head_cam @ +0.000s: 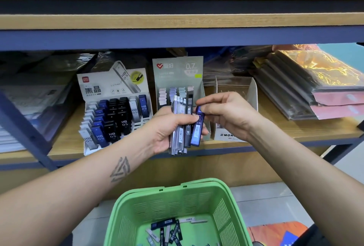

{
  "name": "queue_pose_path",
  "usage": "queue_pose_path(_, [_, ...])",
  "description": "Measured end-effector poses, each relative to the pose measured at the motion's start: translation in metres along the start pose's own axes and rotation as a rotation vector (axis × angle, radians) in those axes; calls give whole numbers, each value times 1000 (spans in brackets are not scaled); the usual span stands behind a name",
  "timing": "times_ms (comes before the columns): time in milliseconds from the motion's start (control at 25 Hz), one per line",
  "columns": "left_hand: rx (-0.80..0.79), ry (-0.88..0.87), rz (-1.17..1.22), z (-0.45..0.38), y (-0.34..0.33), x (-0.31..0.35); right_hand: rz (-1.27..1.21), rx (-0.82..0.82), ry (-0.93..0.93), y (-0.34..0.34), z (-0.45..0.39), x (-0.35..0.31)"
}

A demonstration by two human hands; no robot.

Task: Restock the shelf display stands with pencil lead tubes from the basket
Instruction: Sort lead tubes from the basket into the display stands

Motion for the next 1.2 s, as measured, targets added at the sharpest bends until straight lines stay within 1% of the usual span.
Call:
queue_pose_path(80, [29, -61, -39, 10, 12, 10, -64, -17, 44, -15, -4, -1])
queue_pose_path(200, [87, -150, -103, 30, 30, 25, -132, -73, 58, -42, -11, -2])
queue_pose_path(320, [139, -180, -136, 50, 47, 32, -96, -126, 45, -70, -16, -2])
queue_pose_path(440, [204, -167, -138, 62, 62, 36, 82, -97, 47, -91, -24, -4])
queue_pose_path(600, [407, -128, -99, 72, 98, 55, 204, -44, 95, -106, -37, -14])
queue_pose_path(720, [499, -118, -102, 81, 126, 79, 333, -20, 137, -112, -46, -23])
queue_pose_path(800, [517, -115, -95, 85, 137, 90, 454, -9, 160, -118, -52, -26])
queue_pose_path(1040, [475, -89, -109, 84, 147, 101, 703, -11, 198, -140, -70, -25])
queue_pose_path(1200, [473, -86, -92, 82, 154, 105, 1048, -49, 249, -148, -79, -32])
Point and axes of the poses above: each hand's wrist, its own z-axis away from the middle knuckle, its own y-axis out of the back of the hand, x = y × z, the point moved 4 cm from there along -z, towards the middle knuckle, and after that the axes turned 7 degrees about -x, right-handed, at the moved point
